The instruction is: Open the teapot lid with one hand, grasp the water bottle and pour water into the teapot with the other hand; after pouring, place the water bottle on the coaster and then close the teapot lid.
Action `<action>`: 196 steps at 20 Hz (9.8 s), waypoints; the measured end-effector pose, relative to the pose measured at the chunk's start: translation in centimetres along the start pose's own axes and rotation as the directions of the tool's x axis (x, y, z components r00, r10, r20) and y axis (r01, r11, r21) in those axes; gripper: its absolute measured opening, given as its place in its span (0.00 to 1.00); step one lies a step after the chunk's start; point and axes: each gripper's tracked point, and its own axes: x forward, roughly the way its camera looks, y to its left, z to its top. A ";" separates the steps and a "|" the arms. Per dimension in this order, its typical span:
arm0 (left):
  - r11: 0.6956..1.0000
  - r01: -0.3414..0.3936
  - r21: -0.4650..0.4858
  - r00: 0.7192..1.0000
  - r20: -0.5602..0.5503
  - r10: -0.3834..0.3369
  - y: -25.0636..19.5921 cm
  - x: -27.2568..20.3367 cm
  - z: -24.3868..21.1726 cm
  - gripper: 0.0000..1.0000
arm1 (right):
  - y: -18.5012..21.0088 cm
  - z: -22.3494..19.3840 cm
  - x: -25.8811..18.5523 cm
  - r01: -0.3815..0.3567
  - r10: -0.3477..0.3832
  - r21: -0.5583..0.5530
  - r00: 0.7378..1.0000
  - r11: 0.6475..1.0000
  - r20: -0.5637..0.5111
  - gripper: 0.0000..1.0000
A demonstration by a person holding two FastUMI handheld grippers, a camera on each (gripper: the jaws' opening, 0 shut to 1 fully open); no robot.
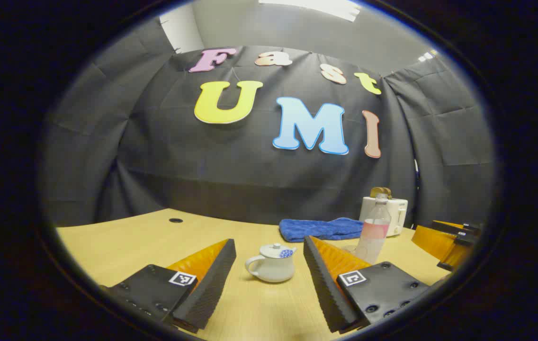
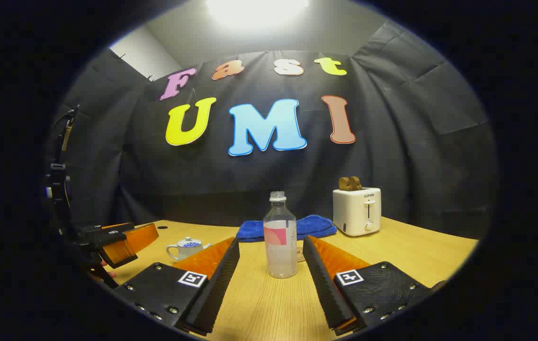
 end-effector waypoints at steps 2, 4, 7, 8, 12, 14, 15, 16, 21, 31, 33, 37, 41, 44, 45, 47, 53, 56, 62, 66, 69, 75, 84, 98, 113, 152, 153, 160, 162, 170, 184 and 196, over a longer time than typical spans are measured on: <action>1.000 0.003 0.000 1.000 0.011 -0.003 -0.1 -0.2 0.3 0.92 | 0.2 0.0 -0.1 -0.004 0.004 -0.003 1.000 1.000 0.002 0.84; 1.000 0.005 0.000 1.000 0.016 -0.005 -0.1 -0.3 0.5 0.92 | 0.5 0.0 -0.1 -0.014 0.014 -0.011 1.000 1.000 0.003 0.84; 1.000 0.006 0.002 1.000 0.015 -0.006 -0.1 -0.3 0.5 0.92 | 0.9 0.0 -0.1 -0.024 0.024 -0.028 1.000 0.999 0.003 0.84; 1.000 0.005 0.006 1.000 0.017 -0.005 -0.1 -0.3 0.4 0.92 | 1.0 -0.1 -0.1 -0.027 0.027 -0.033 1.000 0.999 0.003 0.84; 1.000 0.009 0.021 1.000 0.026 -0.009 -0.4 -0.3 0.5 0.92 | 1.4 -0.1 -0.1 -0.040 0.041 -0.058 0.999 0.998 0.011 0.84; 0.999 0.027 0.028 0.999 0.029 -0.028 -0.8 -0.4 0.6 0.92 | 1.5 -0.3 0.0 -0.044 0.045 -0.066 0.999 0.997 0.009 0.84; 0.999 0.037 0.027 0.999 0.030 -0.038 -1.1 -0.2 0.5 0.92 | 1.6 -0.4 0.0 -0.046 0.046 -0.067 0.999 0.997 0.004 0.84; 0.999 0.046 0.027 0.999 0.028 -0.047 -1.4 0.0 0.3 0.92 | 1.6 -0.6 0.1 -0.048 0.048 -0.065 0.999 0.997 -0.002 0.84; 0.993 0.117 0.005 0.993 -0.026 -0.117 -3.0 1.1 -0.8 0.92 | 0.9 -1.6 1.4 -0.037 0.034 -0.066 0.998 0.997 -0.051 0.81; 0.982 0.156 0.106 0.986 -0.069 -0.149 -2.9 6.9 -0.3 0.92 | -0.4 -0.7 6.6 0.015 -0.022 -0.063 0.993 0.998 -0.118 0.84; 0.979 0.167 0.116 0.985 -0.067 -0.160 -3.0 8.2 0.3 0.92 | -0.9 -0.4 7.8 0.026 -0.035 -0.062 0.989 0.998 -0.143 0.84; 0.978 0.183 0.105 0.981 -0.083 -0.175 -3.2 10.9 0.6 0.92 | -1.8 0.0 10.3 0.051 -0.059 -0.051 0.983 0.997 -0.176 0.84; 0.978 0.192 0.087 0.978 -0.096 -0.184 -3.0 13.2 -0.4 0.92 | -1.2 -1.1 12.2 0.041 -0.047 -0.035 0.979 0.999 -0.198 0.84; 0.979 0.192 0.072 0.976 -0.120 -0.182 -2.6 13.9 -2.1 0.92 | -0.9 -2.6 13.1 0.039 -0.051 -0.061 0.977 0.997 -0.205 0.84; 0.979 0.192 0.064 0.975 -0.125 -0.183 -2.5 14.0 -2.3 0.92 | -0.9 -3.1 13.4 0.039 -0.054 -0.074 0.976 0.997 -0.211 0.84; 0.978 0.195 0.078 0.974 -0.136 -0.183 -2.4 14.1 -2.8 0.92 | -0.8 -4.1 13.8 0.038 -0.057 -0.090 0.973 0.995 -0.224 0.84; 0.969 0.223 0.105 0.961 -0.191 -0.200 -2.7 14.0 -4.1 0.91 | -1.5 -6.8 14.9 0.061 -0.060 -0.007 0.959 0.998 -0.278 0.84; 0.962 0.251 0.106 0.948 -0.228 -0.222 -3.6 14.0 -5.3 0.79 | -1.6 -7.6 15.1 0.064 -0.057 0.011 0.953 0.998 -0.298 0.84; 0.964 0.238 0.115 0.947 -0.247 -0.204 -3.7 13.9 -5.6 0.57 | -1.5 -7.3 15.0 0.061 -0.075 -0.058 0.958 0.996 -0.278 0.84; 0.972 0.195 0.132 0.958 -0.238 -0.160 -2.6 14.0 -5.6 0.27 | -1.9 -7.3 15.2 0.073 -0.082 -0.043 0.957 0.996 -0.280 0.83; 0.974 0.166 0.154 0.963 -0.238 -0.127 -2.1 13.8 -5.7 0.27 | -2.1 -7.3 15.1 0.088 -0.099 -0.052 0.953 0.995 -0.285 0.76; 0.984 0.161 0.071 0.969 -0.201 -0.144 -2.0 13.8 -5.4 0.15 | -2.1 -7.3 15.0 0.083 -0.103 -0.082 0.954 0.993 -0.281 0.76; 0.986 0.163 0.018 0.973 -0.170 -0.158 -2.0 13.6 -4.5 0.15 | -2.7 -7.0 14.8 0.091 -0.126 -0.144 0.957 0.985 -0.260 0.76; 0.986 0.166 -0.020 0.984 -0.059 -0.167 -0.5 12.2 0.2 0.15 | -0.4 -6.1 14.5 0.046 -0.109 -0.287 0.972 0.957 -0.208 0.76; 0.994 0.017 -0.104 0.999 -0.027 -0.020 9.5 13.3 1.1 0.14 | 4.4 -3.9 16.4 -0.036 -0.118 -0.938 0.990 0.344 -0.081 0.76; 0.978 -0.046 -0.204 0.997 -0.070 0.033 14.2 14.1 -0.4 0.14 | 4.6 -8.2 10.3 0.075 0.132 -0.802 0.991 -0.593 -0.004 0.76; 0.978 -0.047 -0.205 0.997 -0.070 0.033 14.2 14.1 -0.4 0.14 | 4.8 -8.2 10.2 0.086 0.141 -0.793 0.990 -0.603 0.001 0.76; 0.978 -0.045 -0.203 0.997 -0.076 0.031 14.2 14.3 -0.6 0.14 | 5.5 -8.8 9.1 0.139 0.194 -0.750 0.981 -0.646 0.015 0.76; 0.978 -0.044 -0.203 0.997 -0.075 0.029 14.2 14.2 -0.5 0.14 | 5.7 -9.0 9.1 0.147 0.202 -0.744 0.979 -0.652 0.017 0.76; 0.977 -0.028 -0.213 0.997 -0.076 0.012 13.6 14.4 -0.5 0.15 | 4.3 -11.1 9.0 0.019 0.118 -0.862 0.992 -0.507 -0.048 0.76; 0.972 -0.057 -0.230 0.998 -0.029 0.052 15.3 13.7 1.4 0.14 | -0.5 -12.4 8.4 -0.171 0.001 -0.971 0.985 0.169 -0.173 0.76; 0.977 -0.056 -0.204 0.998 -0.053 0.046 14.5 14.0 0.6 0.13 | -2.8 -11.3 9.9 -0.208 0.062 -0.511 0.956 0.834 -0.287 0.76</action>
